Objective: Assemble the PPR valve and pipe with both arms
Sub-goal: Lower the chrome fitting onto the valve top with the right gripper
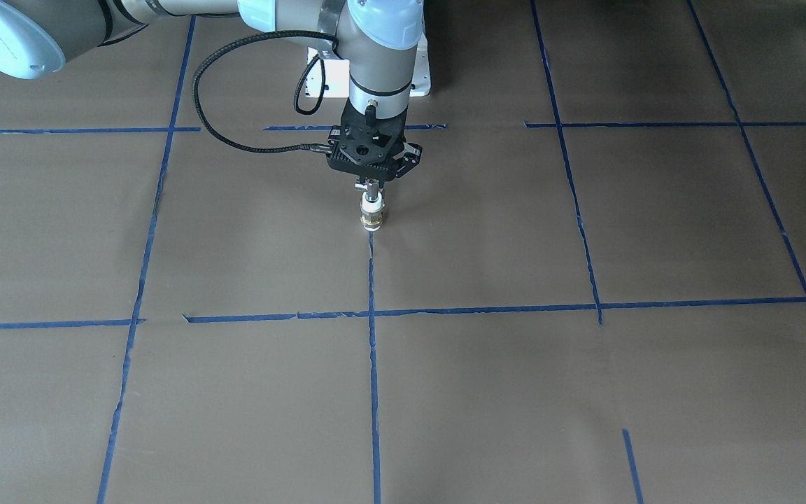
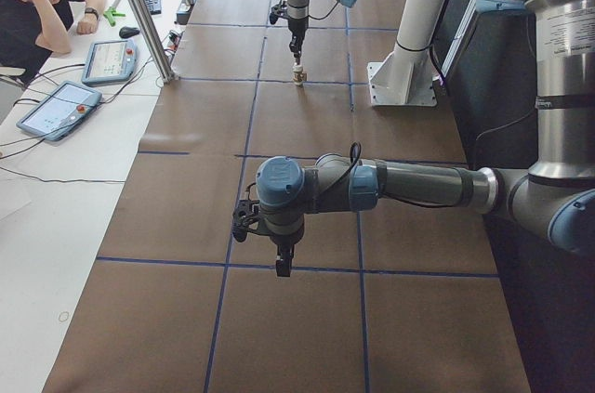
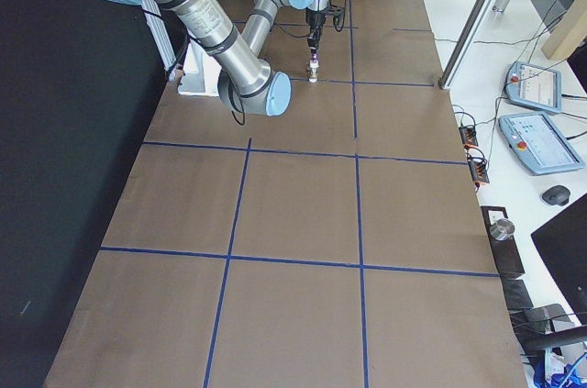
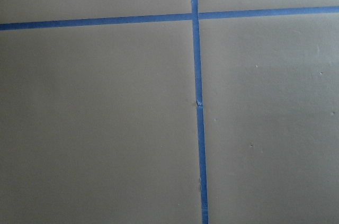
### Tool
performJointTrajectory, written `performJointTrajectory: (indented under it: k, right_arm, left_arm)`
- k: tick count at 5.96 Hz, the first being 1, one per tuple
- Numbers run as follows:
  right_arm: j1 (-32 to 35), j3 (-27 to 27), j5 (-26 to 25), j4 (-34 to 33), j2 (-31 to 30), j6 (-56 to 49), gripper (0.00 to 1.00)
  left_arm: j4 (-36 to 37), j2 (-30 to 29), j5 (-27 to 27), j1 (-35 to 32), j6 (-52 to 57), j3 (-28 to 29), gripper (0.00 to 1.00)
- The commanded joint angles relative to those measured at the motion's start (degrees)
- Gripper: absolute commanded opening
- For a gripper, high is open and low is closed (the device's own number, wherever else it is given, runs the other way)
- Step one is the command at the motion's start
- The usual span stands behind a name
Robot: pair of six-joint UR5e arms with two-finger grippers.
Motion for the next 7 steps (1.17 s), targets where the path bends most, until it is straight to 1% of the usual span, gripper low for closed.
performJointTrajectory:
  k: [1, 4, 7]
  right_arm:
    - [-0.01, 0.01, 0.00, 0.04, -0.11, 0.00, 0.00]
    - [-0.62, -0.17, -0.26, 0.04, -0.20, 0.00, 0.00]
    - [-1.50, -0.43, -1.76, 0.04, -0.55, 0.00, 0.00]
  left_arm:
    - [0.00, 0.00, 0.00, 0.00, 0.00, 0.02, 1.00]
    - [0.00, 0.00, 0.00, 0.00, 0.00, 0.02, 1.00]
    - [0.00, 0.00, 0.00, 0.00, 0.00, 0.02, 1.00]
